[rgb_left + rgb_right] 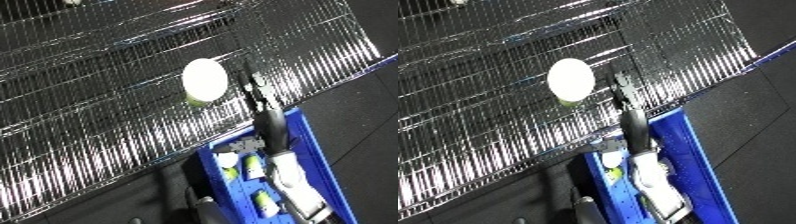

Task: Pick up the object and place it into the box

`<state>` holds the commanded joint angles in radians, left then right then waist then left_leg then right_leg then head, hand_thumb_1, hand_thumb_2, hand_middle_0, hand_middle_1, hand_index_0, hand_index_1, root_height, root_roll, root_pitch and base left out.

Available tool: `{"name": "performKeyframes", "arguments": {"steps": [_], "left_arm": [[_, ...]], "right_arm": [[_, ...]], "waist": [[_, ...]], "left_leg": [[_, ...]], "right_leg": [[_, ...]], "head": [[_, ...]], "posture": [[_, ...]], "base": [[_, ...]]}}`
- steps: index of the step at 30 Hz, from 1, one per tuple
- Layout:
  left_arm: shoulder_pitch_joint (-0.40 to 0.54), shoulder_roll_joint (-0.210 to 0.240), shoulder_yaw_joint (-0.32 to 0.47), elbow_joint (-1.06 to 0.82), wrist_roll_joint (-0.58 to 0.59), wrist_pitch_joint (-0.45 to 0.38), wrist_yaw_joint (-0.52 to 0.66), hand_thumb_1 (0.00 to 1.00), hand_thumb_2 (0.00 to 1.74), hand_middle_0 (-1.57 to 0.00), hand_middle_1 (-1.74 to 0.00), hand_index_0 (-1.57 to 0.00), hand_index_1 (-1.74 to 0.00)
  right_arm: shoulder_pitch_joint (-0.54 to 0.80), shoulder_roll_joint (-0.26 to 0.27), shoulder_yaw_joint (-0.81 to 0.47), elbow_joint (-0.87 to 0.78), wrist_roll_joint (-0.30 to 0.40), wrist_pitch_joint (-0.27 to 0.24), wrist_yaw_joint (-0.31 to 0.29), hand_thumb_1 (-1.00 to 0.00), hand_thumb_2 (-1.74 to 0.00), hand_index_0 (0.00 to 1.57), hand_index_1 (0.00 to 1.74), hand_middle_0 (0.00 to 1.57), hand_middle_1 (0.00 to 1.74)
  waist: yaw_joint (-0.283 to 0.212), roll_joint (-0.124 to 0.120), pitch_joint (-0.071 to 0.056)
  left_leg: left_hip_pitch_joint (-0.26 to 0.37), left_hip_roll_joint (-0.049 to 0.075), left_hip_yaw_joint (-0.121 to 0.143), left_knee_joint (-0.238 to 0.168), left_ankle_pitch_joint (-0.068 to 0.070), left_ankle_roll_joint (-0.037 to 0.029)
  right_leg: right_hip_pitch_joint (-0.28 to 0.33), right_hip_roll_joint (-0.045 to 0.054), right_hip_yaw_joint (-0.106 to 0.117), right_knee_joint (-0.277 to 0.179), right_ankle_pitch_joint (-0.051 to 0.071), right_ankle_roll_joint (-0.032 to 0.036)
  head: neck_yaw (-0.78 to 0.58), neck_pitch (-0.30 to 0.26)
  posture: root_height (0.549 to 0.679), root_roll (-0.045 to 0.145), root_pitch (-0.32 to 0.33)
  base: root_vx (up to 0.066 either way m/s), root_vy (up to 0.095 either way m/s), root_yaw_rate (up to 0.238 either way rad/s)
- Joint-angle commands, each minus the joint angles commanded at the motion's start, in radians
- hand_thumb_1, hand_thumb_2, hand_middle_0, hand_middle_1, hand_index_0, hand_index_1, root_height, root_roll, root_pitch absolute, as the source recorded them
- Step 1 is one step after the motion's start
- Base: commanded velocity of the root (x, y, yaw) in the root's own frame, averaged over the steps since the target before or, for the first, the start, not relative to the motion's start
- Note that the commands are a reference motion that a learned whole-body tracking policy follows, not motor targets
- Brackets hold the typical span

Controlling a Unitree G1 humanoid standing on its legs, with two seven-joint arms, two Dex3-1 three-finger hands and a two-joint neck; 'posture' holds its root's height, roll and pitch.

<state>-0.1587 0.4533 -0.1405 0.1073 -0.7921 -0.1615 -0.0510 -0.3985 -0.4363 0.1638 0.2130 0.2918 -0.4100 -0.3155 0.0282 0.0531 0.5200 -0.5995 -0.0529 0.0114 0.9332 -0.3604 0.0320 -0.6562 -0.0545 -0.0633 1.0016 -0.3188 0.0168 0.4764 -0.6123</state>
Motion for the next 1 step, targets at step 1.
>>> {"name": "performKeyframes", "arguments": {"steps": [1], "left_arm": [[-0.003, 0.001, -0.002, 0.000, 0.000, 0.000, 0.002, 1.00, 1.74, -1.57, -1.74, -1.57, -1.74]], "right_arm": [[-0.009, -0.001, 0.003, 0.008, 0.004, 0.000, 0.000, 0.00, 0.00, 0.00, 0.00, 0.00, 0.00]], "waist": [[0.001, 0.001, 0.000]], "left_leg": [[-0.005, 0.000, 0.000, 0.005, -0.001, 0.0003]], "right_leg": [[-0.005, -0.0011, -0.001, 0.005, -0.001, -0.0002]], "head": [[0.003, 0.003]], "posture": [[0.604, 0.061, 0.034]], "base": [[0.017, 0.004, 0.035]]}}
